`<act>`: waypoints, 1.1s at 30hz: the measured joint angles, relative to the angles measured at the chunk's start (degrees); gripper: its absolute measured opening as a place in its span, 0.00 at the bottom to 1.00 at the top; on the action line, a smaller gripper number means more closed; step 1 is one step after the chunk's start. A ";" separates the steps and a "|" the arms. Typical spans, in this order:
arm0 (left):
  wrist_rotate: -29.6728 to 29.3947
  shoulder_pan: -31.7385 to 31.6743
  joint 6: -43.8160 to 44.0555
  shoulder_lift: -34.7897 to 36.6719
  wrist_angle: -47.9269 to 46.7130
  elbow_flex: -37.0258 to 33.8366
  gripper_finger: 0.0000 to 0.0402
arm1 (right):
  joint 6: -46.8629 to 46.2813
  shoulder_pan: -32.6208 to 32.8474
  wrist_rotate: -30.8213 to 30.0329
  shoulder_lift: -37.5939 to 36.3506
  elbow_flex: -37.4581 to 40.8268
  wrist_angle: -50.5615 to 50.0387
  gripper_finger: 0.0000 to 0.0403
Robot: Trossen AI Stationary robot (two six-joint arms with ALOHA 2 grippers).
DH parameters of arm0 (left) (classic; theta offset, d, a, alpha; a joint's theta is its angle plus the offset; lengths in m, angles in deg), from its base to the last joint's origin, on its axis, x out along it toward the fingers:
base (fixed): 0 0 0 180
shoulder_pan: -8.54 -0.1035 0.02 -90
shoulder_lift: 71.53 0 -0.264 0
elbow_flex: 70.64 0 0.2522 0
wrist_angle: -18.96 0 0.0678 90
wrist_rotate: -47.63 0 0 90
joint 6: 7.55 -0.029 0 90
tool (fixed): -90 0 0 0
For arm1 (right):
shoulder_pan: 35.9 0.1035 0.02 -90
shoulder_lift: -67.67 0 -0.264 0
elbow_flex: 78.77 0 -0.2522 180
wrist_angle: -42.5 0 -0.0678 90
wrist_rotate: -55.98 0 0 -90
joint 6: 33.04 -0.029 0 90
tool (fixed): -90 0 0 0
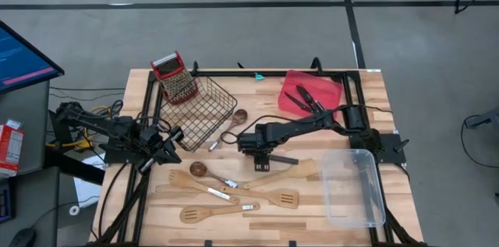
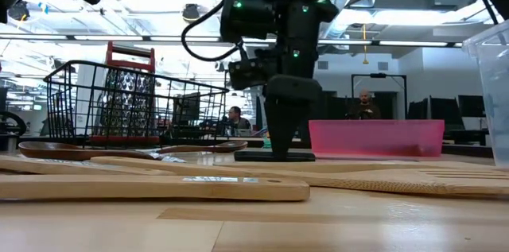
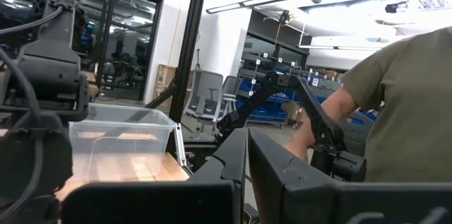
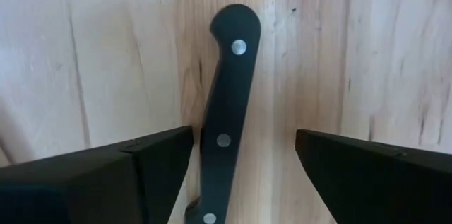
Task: Pick & Place Kitchen Items
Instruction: Put the black knife into the red bin
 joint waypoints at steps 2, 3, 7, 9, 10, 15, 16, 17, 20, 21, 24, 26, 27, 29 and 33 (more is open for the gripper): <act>0.00 0.00 0.00 0.00 0.00 0.00 0.01 | -0.55 0.30 -0.30 -0.22 1.03 1.24 0.67; 0.00 -0.02 0.00 0.00 0.00 0.00 0.01 | -1.32 0.35 -0.78 -0.25 1.31 1.47 0.66; 0.00 -0.01 0.01 0.00 0.03 0.00 0.01 | -4.45 -0.08 -0.55 -0.20 2.09 1.73 0.56; 0.00 -0.02 0.02 0.00 0.05 0.00 0.01 | -4.48 -0.42 0.04 -0.12 2.09 1.68 0.47; 0.00 0.00 0.00 0.00 0.07 0.00 0.01 | -4.48 -0.48 0.02 -0.10 2.09 1.68 0.42; 0.00 0.00 0.00 0.00 0.09 0.00 0.01 | -4.88 -0.84 0.55 -0.01 2.15 2.13 0.17; 0.00 0.00 0.02 0.00 0.09 0.00 0.01 | -5.35 -0.91 0.58 -0.01 2.17 2.67 0.17; 0.00 -0.02 0.01 0.00 0.11 0.00 0.01 | -5.86 -1.04 0.70 0.03 2.20 3.37 0.17; 0.00 0.00 0.00 0.00 0.26 0.00 0.01 | -7.28 -1.23 0.49 -0.54 1.67 4.42 0.17; 0.01 -0.01 0.02 0.00 0.26 0.00 0.01 | -7.31 -1.35 0.48 -0.76 1.57 4.54 0.17; 0.00 -0.01 0.02 0.00 0.40 0.00 0.01 | -7.48 -2.10 0.42 -2.37 0.78 5.31 0.17; 0.00 0.00 0.00 0.01 0.47 0.00 0.01 | -7.80 -2.77 0.31 -5.27 -0.07 5.63 0.17; 0.00 -0.01 0.00 0.00 0.46 0.00 0.01 | -8.01 -3.08 0.28 -7.13 -0.12 5.95 0.17; 0.00 -0.01 0.00 0.02 0.57 0.00 0.01 | -8.11 -3.58 0.29 -10.36 -0.12 5.98 0.17; 0.00 -0.02 0.00 0.01 0.93 0.00 0.01 | -8.30 -4.27 0.49 -17.99 -0.07 7.60 0.17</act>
